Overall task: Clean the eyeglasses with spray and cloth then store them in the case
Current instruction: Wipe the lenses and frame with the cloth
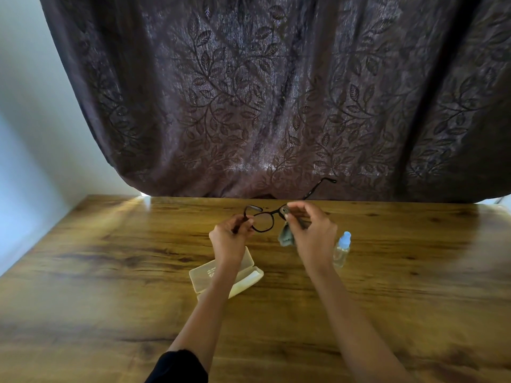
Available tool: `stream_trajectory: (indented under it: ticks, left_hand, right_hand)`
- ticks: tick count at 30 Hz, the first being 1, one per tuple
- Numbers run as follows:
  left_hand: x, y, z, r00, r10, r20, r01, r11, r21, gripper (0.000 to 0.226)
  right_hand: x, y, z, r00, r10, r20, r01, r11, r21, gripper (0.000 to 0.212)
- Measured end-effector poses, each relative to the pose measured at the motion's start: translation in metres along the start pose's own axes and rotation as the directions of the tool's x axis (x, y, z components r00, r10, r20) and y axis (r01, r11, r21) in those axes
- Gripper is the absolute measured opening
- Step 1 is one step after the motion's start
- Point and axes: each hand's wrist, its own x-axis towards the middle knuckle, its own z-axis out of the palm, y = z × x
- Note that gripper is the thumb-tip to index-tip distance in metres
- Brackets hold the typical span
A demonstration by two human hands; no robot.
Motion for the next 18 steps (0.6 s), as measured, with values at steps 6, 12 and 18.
stream_trajectory:
  ticks: [6,12,18]
  left_hand:
    - [-0.003,0.010,0.006,0.996,0.077,0.052,-0.080,0.996,0.050,0.009]
    - [-0.001,0.014,0.005,0.994,0.107,0.012,-0.107,0.993,0.058,0.019]
    - [-0.001,0.012,0.007,0.982,0.158,0.101,-0.161,0.987,0.021,0.014]
  right_hand:
    - [-0.012,-0.007,0.031,0.975,-0.195,0.110,0.210,0.967,-0.142,0.014]
    - [-0.023,-0.002,0.036,0.924,-0.368,0.102,0.382,0.873,-0.304,0.024]
    - [-0.012,0.005,0.028,0.945,-0.320,0.069,0.327,0.916,-0.233,0.027]
